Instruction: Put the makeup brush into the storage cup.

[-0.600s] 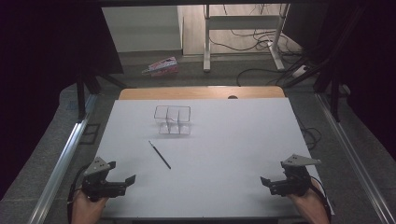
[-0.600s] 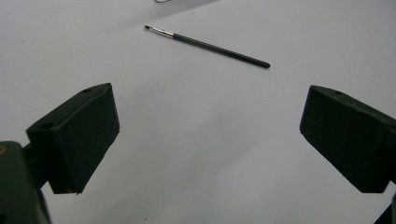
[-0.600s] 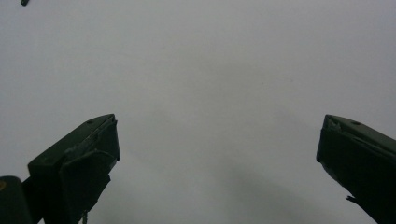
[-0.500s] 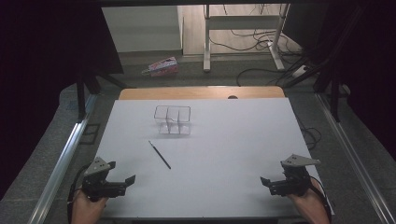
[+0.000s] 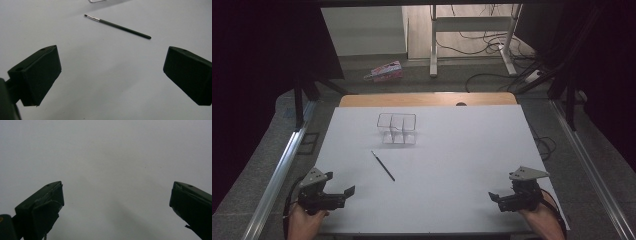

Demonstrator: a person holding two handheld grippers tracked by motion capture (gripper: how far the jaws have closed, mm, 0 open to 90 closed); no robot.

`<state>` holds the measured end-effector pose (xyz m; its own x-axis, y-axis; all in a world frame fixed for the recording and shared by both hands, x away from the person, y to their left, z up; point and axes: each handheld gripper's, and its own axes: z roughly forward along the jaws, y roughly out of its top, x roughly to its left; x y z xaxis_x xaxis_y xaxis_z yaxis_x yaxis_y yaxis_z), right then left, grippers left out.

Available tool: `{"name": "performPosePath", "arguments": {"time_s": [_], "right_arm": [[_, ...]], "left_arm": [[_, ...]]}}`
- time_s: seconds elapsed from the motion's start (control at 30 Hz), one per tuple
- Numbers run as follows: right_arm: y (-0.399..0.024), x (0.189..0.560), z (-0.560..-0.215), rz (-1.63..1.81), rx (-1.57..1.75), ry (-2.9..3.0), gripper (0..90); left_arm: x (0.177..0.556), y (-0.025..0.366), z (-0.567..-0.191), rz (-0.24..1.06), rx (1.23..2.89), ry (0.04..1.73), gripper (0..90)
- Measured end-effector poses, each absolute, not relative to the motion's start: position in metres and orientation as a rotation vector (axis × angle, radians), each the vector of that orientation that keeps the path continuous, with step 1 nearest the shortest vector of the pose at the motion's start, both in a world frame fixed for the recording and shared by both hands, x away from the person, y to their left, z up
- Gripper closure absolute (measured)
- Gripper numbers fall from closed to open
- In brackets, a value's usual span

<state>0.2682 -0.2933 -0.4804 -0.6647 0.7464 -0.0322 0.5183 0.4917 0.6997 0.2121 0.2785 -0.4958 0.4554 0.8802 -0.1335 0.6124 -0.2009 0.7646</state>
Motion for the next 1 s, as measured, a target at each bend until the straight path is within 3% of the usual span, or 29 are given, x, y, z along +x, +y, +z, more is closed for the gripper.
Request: {"name": "performPosePath", "arguments": {"time_s": [1.0], "right_arm": [[-0.292, 0.270, -0.483, 0.954, 1.081, 2.423, 0.0]], "left_arm": [[0.220, 0.264, -0.497, 0.404, 2.045, 1.242, 0.0]]}}
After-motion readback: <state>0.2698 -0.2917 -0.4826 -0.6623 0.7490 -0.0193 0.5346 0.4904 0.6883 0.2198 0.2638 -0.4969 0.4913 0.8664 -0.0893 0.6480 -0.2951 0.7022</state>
